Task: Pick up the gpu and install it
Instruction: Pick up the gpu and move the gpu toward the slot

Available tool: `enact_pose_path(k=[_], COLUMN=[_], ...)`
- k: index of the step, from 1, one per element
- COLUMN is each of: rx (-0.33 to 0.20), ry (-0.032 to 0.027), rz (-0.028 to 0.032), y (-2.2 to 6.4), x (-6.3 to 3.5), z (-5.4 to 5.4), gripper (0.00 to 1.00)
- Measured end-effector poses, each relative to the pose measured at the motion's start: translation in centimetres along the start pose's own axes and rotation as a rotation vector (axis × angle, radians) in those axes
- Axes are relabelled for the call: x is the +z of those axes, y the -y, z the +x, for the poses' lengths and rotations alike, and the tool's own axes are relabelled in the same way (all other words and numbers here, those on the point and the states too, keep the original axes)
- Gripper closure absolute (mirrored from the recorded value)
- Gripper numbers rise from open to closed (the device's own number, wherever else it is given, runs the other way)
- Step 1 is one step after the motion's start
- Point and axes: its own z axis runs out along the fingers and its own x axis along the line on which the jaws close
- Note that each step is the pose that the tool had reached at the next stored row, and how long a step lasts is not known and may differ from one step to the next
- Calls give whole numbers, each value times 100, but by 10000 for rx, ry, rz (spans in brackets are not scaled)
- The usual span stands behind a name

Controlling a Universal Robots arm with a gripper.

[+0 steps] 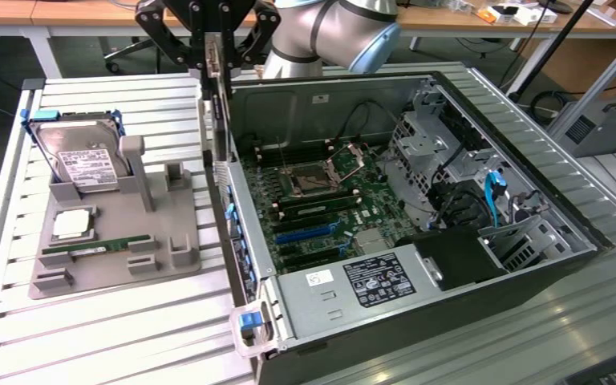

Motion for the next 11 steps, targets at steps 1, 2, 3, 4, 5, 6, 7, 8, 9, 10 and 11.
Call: enact_pose_path(k=[1, 2, 3, 4, 5, 6, 7, 8, 9, 10, 11], rx=[0, 0, 0, 0, 0, 0, 0, 0, 0, 0, 0], ry=[0, 0, 0, 0, -1, -1, 0, 0, -1, -1, -1], rz=[0, 0, 0, 0, 0, 1, 0, 0, 1, 1, 0], y=[0, 0, 0, 0, 0, -1, -1, -1, -1, -1, -1], x=[0, 0, 0, 0, 0, 0, 1, 1, 1, 1, 1], z=[-3, -6, -9, -14, -22, -25, -28, -31, -34, -37, -40], gripper=[73, 73, 73, 73, 73, 73, 73, 73, 73, 73, 73])
